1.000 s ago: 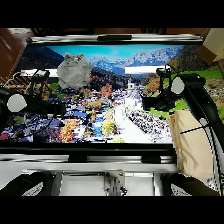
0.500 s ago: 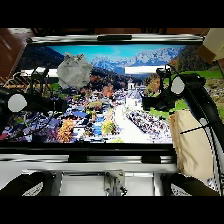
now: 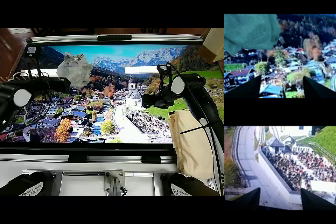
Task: Fold the shirts.
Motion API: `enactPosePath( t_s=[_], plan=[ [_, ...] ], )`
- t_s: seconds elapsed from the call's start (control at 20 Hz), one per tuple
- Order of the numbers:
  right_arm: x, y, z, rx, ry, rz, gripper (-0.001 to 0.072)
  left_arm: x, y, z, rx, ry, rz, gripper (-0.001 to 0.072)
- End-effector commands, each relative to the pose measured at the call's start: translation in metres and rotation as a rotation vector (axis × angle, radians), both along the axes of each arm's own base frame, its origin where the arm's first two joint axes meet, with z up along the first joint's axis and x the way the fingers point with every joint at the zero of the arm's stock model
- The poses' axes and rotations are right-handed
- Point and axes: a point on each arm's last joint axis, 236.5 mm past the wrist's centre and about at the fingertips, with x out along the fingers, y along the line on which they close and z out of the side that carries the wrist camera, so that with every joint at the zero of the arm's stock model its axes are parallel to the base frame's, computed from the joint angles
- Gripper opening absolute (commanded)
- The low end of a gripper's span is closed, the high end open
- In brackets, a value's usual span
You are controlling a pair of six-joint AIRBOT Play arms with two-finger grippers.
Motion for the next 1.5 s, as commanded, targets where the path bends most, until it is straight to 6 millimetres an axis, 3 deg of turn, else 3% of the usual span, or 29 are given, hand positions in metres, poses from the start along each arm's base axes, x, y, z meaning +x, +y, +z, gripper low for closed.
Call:
enactPosePath(
  t_s=[0.0, 0.15, 0.25, 0.3, 0.45, 0.65, 0.7, 0.8, 0.85, 0.95, 1.05, 1.15, 1.25, 1.35, 1.45],
  plan=[
    [0.016, 0.004, 0.006, 0.020, -0.071, -0.008, 0.0614, 0.058, 0.028, -0.031, -0.005, 0.063, 0.104, 0.0614],
    [0.012, 0.004, 0.005, 0.016, -0.053, -0.006, 0.0614, 0.103, 0.062, -0.113, -0.012, 0.334, 0.233, 0.0615],
    [0.008, 0.004, 0.003, 0.016, -0.033, -0.003, 0.0614, 0.122, 0.071, -0.158, -0.021, 0.454, 0.262, 0.0648],
    [0.006, 0.004, 0.003, 0.016, -0.026, -0.002, 0.0614, 0.133, 0.070, -0.171, -0.043, 0.467, 0.267, 0.0690],
    [0.004, 0.006, 0.003, 0.025, -0.019, -0.002, 0.0614, 0.168, 0.065, -0.187, -0.125, 0.401, 0.300, 0.0689],
    [0.004, 0.009, 0.003, 0.038, -0.017, -0.003, 0.0614, 0.175, 0.064, -0.214, -0.149, 0.406, 0.328, 0.0671],
    [0.004, 0.009, 0.003, 0.040, -0.017, -0.003, 0.0614, 0.175, 0.064, -0.217, -0.149, 0.410, 0.329, 0.0604],
    [0.004, 0.009, 0.003, 0.041, -0.017, -0.003, 0.0614, 0.181, 0.063, -0.210, -0.168, 0.382, 0.334, 0.0195],
    [-0.001, 0.012, 0.002, 0.054, 0.007, 0.000, 0.0614, 0.186, 0.059, -0.201, -0.206, 0.356, 0.345, 0.0042],
    [-0.004, 0.017, 0.003, 0.068, 0.012, 0.025, 0.0614, 0.197, 0.050, -0.163, -0.257, 0.269, 0.330, 0.0042],
    [-0.003, 0.017, 0.004, 0.065, 0.005, 0.038, 0.0614, 0.200, 0.037, -0.094, -0.244, 0.138, 0.259, 0.0042],
    [-0.012, 0.016, 0.013, 0.061, 0.006, 0.056, 0.0614, 0.182, 0.016, -0.001, -0.169, -0.015, 0.122, 0.0042],
    [-0.017, 0.007, 0.048, 0.032, -0.078, 0.094, 0.0614, 0.139, -0.008, 0.104, -0.116, -0.175, 0.002, 0.0041],
    [-0.020, -0.014, 0.107, -0.016, -0.249, 0.082, 0.0614, 0.072, -0.026, 0.198, -0.121, -0.305, -0.080, 0.0041],
    [-0.034, -0.037, 0.177, -0.046, -0.452, 0.046, 0.0614, 0.009, -0.039, 0.250, -0.128, -0.359, -0.144, 0.0041]
  ],
)
